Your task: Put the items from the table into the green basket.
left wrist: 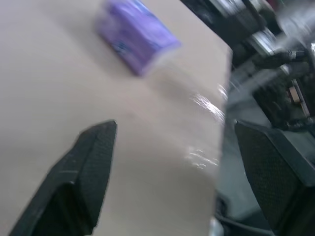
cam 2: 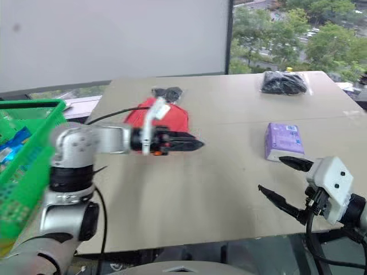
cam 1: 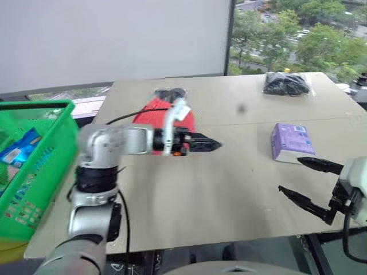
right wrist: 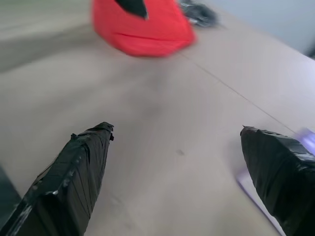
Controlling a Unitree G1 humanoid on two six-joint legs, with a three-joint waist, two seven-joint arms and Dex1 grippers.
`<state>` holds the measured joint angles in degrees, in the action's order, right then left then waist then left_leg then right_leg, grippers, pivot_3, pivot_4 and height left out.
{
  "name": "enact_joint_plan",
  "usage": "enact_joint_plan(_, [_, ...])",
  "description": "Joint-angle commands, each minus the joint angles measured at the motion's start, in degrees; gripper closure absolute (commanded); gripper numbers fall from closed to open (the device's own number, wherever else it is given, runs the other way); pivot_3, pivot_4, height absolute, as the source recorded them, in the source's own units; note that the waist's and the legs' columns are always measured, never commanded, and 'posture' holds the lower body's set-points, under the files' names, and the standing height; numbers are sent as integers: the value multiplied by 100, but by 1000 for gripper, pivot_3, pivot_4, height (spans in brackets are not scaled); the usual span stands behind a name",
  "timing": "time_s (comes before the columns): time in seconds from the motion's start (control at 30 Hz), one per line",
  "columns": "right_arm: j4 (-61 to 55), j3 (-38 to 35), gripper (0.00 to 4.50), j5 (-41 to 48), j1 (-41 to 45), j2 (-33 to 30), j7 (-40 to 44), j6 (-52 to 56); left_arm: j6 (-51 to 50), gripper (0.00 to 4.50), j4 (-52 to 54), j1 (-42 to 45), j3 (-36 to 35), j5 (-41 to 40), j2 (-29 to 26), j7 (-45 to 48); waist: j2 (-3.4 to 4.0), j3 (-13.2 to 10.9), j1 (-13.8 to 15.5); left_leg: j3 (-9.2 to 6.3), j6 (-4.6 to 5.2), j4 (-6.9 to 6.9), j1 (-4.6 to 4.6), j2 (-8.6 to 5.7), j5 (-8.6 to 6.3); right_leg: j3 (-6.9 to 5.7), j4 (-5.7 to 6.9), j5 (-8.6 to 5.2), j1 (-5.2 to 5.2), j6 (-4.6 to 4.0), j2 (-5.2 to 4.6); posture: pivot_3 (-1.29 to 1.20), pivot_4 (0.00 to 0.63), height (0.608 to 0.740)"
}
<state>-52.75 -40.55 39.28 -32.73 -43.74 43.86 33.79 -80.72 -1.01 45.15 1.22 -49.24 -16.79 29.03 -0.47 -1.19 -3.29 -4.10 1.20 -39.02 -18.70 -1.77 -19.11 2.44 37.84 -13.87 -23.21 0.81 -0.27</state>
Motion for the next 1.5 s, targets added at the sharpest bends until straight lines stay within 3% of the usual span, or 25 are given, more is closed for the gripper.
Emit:
enact_joint_plan(0.03, [-371, -702, 0, 137, -249, 282, -552, 309, 771, 581, -1358, 560, 341, 788, 983, -499, 0, -1, -130, 0, 3, 0, -2, 0, -2, -1, -2, 0, 0, 0, 1, -340, 0, 740])
enact_joint_plan(0.23, [-356, -941, 0, 420, -159, 332, -1322, 1003, 1730, 581, -2344, 1012, 452, 1446, 1682, -453, 13, -16, -843, 50, 37, 8, 9, 13, -23, 39, -8, -9, -1, 16, 20, -432, 5, 740])
enact_joint_plan(0.4, [-72, -908, 0, 662, 275, 272, -1571, 1150, 2014, 581, -2488, 1029, 645, 1843, 1912, -445, 17, -20, -1210, 65, 40, 8, 14, 11, -24, 53, -7, -14, 0, 50, 26, -401, 0, 740])
enact_joint_plan(0.5, [-139, -826, 0, 796, 335, 220, -1587, 1197, 2265, 581, -2952, 1206, 511, 2071, 2345, -763, 15, -25, -1271, 63, 41, 8, 13, 8, -24, 51, -8, -15, 0, 60, 40, -396, 0, 740])
enact_joint_plan(0.63, [-445, -938, 0, 1283, 193, 61, -1403, 1228, 2673, 581, -3748, 1651, -250, 2063, 2808, -1606, 11, -31, -1353, 65, 50, 8, 10, 6, -28, 54, -14, -20, 0, 72, 48, -410, 0, 740])
enact_joint_plan(0.87, [-669, -982, 0, 1611, 28, 9, -1672, 1165, 2965, 581, -3970, 1927, -629, 2135, 2978, -2287, 1, -40, -1433, 66, 64, 11, 4, 1, -38, 54, -22, -25, 0, 91, 31, -420, 0, 740])
enact_joint_plan(1.1, [-725, -801, 0, 1525, -194, 136, -1759, 925, 3392, 581, -4429, 2341, -371, 2449, 2914, -2020, -1, -43, -1438, 64, 77, 10, -4, -6, -47, 54, -38, -32, -1, 103, 20, -431, 0, 740])
enact_joint_plan(1.33, [-725, -614, 0, 1468, -446, 133, -1827, 562, 4903, 581, -6235, 2983, 97, 3461, 2787, -1416, -3, -44, -1537, 70, 85, 16, -3, -8, -51, 57, -48, -34, 0, 108, 22, -460, 0, 740])
enact_joint_plan(1.5, [-725, -550, 0, 1403, -732, 70, -1928, 214, 5757, 581, -6970, 3156, 214, 4032, 2782, -1288, -6, -47, -1720, 69, 86, 23, -3, -6, -52, 56, -48, -35, 0, 110, 18, -499, 1, 740])
